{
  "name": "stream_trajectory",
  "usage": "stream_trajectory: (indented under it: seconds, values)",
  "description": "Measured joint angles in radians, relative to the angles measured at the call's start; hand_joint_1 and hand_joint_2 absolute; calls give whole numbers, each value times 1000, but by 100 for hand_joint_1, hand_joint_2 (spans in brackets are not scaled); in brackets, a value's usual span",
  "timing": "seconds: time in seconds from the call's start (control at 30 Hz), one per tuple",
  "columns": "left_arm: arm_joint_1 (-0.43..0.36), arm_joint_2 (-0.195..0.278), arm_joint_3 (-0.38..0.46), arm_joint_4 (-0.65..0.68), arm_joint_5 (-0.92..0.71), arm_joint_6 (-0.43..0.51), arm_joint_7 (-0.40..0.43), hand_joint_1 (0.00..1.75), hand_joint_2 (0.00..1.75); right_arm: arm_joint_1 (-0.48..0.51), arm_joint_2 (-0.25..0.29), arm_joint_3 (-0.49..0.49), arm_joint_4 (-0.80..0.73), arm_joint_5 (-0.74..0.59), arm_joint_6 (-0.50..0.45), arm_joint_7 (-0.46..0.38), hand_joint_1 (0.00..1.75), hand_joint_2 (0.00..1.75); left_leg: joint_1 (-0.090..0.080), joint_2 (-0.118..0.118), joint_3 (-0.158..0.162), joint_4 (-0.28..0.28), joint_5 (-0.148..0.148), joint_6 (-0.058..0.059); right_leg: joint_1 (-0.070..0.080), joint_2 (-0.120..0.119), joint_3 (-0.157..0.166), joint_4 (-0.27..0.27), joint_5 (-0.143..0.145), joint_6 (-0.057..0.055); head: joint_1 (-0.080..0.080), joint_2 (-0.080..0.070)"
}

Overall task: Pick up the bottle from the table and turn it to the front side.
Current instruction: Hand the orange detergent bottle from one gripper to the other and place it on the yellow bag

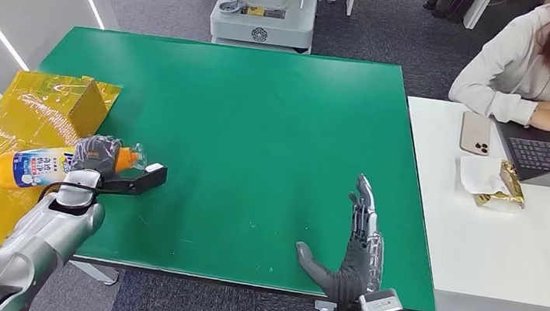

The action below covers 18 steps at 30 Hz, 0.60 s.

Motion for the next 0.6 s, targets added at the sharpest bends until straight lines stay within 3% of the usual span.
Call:
stream_trajectory:
  seconds: [0.3,0.6]
  values:
    - [0,10,17,7,-27,-6,-22,175,175,1,0,0,-3,29,18,9,0,175,0,0,0,0,0,0,0,0,0,0,0,0,0,0]
    - [9,-5,17,7,-44,4,-233,175,175,1,0,-1,-3,34,36,9,0,175,0,0,0,0,0,0,0,0,0,0,0,0,0,0]
